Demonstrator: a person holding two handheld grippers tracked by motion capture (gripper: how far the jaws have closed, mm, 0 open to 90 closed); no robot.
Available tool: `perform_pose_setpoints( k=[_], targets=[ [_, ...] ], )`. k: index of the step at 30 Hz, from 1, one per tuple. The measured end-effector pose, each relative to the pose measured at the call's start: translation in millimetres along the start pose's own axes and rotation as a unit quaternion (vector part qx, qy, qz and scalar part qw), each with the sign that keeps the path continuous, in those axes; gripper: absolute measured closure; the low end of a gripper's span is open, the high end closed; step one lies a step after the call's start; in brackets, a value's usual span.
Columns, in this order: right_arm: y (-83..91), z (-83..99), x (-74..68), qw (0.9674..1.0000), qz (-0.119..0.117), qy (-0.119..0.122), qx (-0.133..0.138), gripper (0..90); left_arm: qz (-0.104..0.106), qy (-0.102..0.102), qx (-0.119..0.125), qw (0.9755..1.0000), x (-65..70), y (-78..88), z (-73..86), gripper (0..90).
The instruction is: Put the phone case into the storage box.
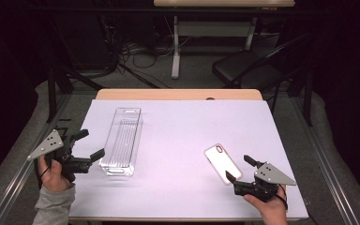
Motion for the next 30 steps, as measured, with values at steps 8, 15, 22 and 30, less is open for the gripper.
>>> perform_pose_setpoints(
  k=[8,15,22,30],
  targets=[
    [-5.0,-0.3,2.3,0.9979,-0.007,-0.038,-0.051,14.3,0.005,-0.002,-0.002,1.0,3.4,-1.4,-2.1,0.6],
    [-11.8,-10.1,5.1,0.9951,-0.007,-0.028,-0.094,19.4,0.003,0.004,-0.005,1.0,2.4,-2.1,-1.8,0.6],
    [-20.7,-11.6,10.4,0.9902,-0.008,-0.023,-0.138,22.6,0.0,0.007,-0.005,1.0,0.5,-1.6,-2.2,0.5],
    [-30.7,-6.7,14.7,0.9813,-0.008,-0.012,-0.192,29.0,0.004,0.005,-0.007,1.0,2.0,-3.7,-2.1,0.6]
  ],
)
Point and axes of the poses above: each handheld gripper's, and its own axes: y roughly backward along the jaws, z roughly out of its underside, x roughly to its right, the point moved 9 cm from there along -y, roughly forward along the jaws, and after that the axes turned 4 degrees about -y, right-handed, at the moved point
